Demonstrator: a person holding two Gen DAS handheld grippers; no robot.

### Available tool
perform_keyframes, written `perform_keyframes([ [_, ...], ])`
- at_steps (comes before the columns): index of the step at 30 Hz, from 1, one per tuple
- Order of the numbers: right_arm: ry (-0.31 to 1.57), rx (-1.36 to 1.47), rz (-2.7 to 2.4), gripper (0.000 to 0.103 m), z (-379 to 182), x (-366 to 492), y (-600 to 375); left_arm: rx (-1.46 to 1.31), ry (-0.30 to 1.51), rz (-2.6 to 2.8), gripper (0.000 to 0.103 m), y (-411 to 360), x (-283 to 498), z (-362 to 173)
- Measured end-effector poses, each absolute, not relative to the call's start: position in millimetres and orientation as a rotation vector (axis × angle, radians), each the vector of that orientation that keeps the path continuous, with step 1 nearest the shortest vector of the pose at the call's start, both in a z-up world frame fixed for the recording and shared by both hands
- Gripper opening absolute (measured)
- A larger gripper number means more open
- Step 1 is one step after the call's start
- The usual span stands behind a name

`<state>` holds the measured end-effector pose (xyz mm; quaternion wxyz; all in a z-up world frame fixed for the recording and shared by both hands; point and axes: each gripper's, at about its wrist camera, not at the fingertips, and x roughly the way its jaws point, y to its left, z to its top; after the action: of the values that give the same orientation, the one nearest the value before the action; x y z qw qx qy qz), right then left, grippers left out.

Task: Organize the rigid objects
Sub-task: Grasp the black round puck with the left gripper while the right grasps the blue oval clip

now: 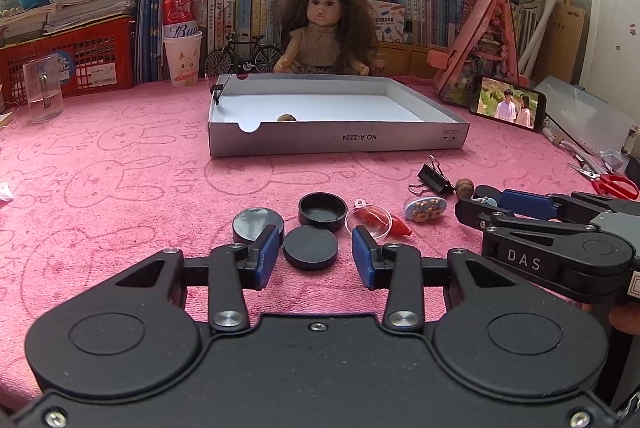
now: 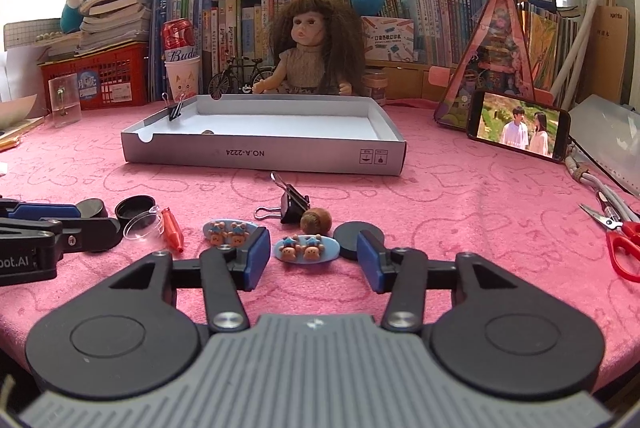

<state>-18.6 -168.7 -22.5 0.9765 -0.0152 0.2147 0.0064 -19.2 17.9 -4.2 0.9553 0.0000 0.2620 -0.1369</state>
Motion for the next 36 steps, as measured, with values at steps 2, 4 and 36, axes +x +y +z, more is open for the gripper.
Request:
perform_keyframes([
  [2, 0.430, -0.046, 0.013, 0.064, -23.3, -17.5, -165.8, -0.002, 0.537, -0.278, 0.038, 16.4, -17.6, -6.0],
  [4, 0.427, -0.053, 0.011, 0.064, -23.5, -16.2, -164.3, -0.004, 0.546, -0.275, 0.038, 15.4, -15.9, -9.0],
  [36, 0.443, -0.018, 0.055, 0.042, -22.0, -12.4, -162.1, -0.030, 0.498, -0.231, 0.029, 16.7, -19.0, -2.8],
])
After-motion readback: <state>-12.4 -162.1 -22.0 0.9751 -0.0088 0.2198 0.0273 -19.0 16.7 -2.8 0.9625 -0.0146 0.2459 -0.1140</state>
